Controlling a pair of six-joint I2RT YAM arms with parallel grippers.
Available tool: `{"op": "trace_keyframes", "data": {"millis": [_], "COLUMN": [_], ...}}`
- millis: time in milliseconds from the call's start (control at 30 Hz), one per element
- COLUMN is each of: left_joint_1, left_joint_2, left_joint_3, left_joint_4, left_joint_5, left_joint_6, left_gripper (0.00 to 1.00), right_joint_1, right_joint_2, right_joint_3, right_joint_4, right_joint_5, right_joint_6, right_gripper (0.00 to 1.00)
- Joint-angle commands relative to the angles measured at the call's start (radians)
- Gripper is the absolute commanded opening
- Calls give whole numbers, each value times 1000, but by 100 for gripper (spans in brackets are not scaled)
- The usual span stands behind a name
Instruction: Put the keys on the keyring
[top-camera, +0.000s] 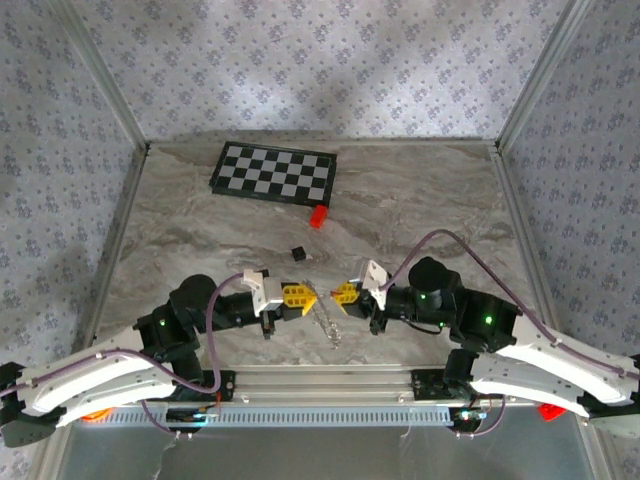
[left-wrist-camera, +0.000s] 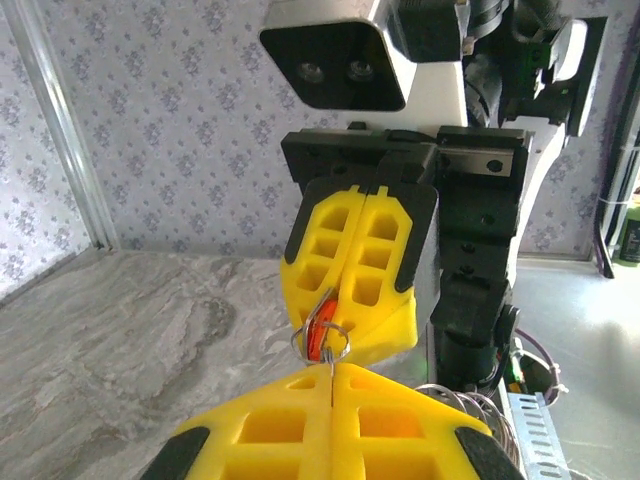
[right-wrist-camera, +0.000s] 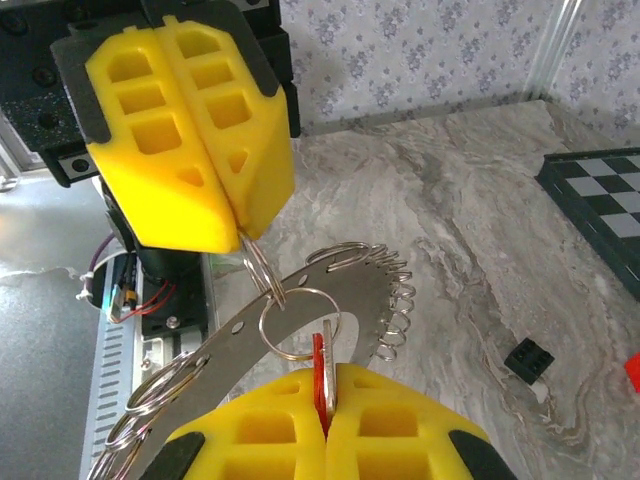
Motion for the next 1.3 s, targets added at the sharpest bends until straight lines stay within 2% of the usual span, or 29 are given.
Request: {"op": "trace_keyframes", "data": {"millis": [0, 533, 1267], "left_joint_1": [3, 6, 7], "left_joint_2": [-41, -39, -49], "left_joint_3": [-11, -61, -103], "left_joint_4": [32, 27, 29], "left_joint_5": [-18, -56, -97], "left_joint_6": [8, -3, -22], "left_gripper": [0, 0, 2], "right_joint_1": [-6, -7, -12], "right_joint_2": [1, 60, 134], "right_joint_3": [47, 107, 229], "right_joint_4": [-40, -84, -243], "right_joint_5": [80, 138, 216], "right_joint_6": [-14, -70, -97], "right_gripper": [0, 0, 0]}}
